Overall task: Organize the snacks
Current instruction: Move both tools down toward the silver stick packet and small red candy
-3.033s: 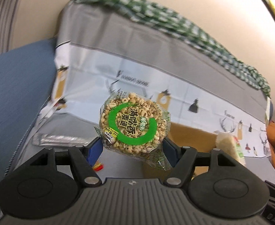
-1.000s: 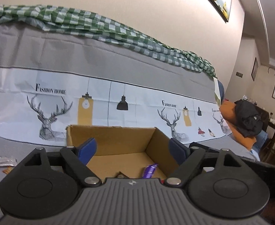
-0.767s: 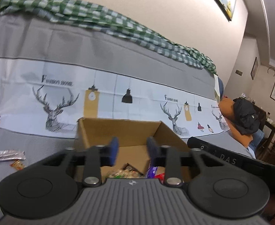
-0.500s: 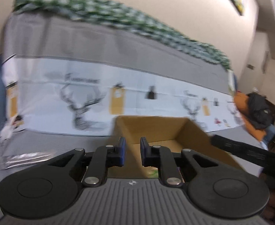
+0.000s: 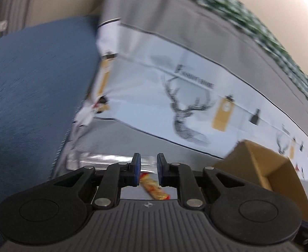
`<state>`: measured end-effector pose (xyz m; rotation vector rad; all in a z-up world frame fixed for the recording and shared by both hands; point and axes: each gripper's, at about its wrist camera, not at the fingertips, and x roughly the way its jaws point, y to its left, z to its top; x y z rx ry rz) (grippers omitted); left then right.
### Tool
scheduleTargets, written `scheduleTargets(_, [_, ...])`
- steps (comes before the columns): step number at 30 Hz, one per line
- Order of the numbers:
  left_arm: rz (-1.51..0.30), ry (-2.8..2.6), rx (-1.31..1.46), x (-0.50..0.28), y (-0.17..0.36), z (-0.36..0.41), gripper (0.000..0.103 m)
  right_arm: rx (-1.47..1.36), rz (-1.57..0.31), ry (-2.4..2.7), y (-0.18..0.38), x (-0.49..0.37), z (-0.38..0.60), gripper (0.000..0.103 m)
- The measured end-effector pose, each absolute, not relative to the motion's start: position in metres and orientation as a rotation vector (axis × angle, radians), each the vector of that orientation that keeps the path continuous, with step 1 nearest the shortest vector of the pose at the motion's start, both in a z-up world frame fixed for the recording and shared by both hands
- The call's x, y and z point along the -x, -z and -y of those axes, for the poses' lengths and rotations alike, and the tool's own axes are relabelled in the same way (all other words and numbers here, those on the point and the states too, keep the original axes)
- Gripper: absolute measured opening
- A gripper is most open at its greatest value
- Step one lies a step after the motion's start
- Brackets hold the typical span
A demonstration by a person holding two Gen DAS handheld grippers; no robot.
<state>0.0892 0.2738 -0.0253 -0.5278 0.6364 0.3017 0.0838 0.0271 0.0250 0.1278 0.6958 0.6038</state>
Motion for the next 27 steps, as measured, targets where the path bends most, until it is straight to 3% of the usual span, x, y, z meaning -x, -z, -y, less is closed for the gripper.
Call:
scheduleTargets(2, [-0.649,-0.328,0.552,-0.089,0.029,-0.285,0.018,-0.062,-0.723,-0.622,-0.021,-0.098,-0.053,0.028])
scheduleTargets(3, [-0.648,-0.341,0.565,-0.087,0.03,-0.289,0.018,-0.044,-0.738,-0.621,-0.017,-0.106,-0.065,0.039])
scheduleTargets(4, [-0.646,-0.355,0.588,-0.085,0.031,-0.294,0.018,-0.032,-0.757,-0.619,-0.011,-0.117,-0.076,0.042])
scheduleTargets(11, [-0.652,-0.364,0.637,-0.085,0.036,-0.31,0.019,0.141,-0.91,-0.552,0.065,-0.189,-0.152,0.057])
scheduleTargets(14, [-0.683,-0.357,0.59,-0.092,0.043,-0.309,0.03,0.227,-0.981,-0.55,0.1,-0.208,-0.173,0.057])
scheduleTargets(17, [-0.72,-0.339,0.485,-0.105,0.05,-0.301,0.036,0.276,-0.99,-0.566,0.12,-0.211,-0.18,0.052])
scheduleTargets(18, [-0.731,-0.333,0.451,-0.109,0.053,-0.298,0.038,0.279,-0.967,-0.575,0.121,-0.209,-0.179,0.029])
scheduleTargets(19, [-0.741,-0.33,0.423,-0.113,0.057,-0.295,0.041,0.274,-0.959,-0.577,0.119,-0.206,-0.178,0.02])
scheduleTargets(27, [-0.824,-0.297,0.194,-0.14,0.086,-0.275,0.085,0.166,-0.988,-0.464,0.097,-0.149,-0.135,0.019])
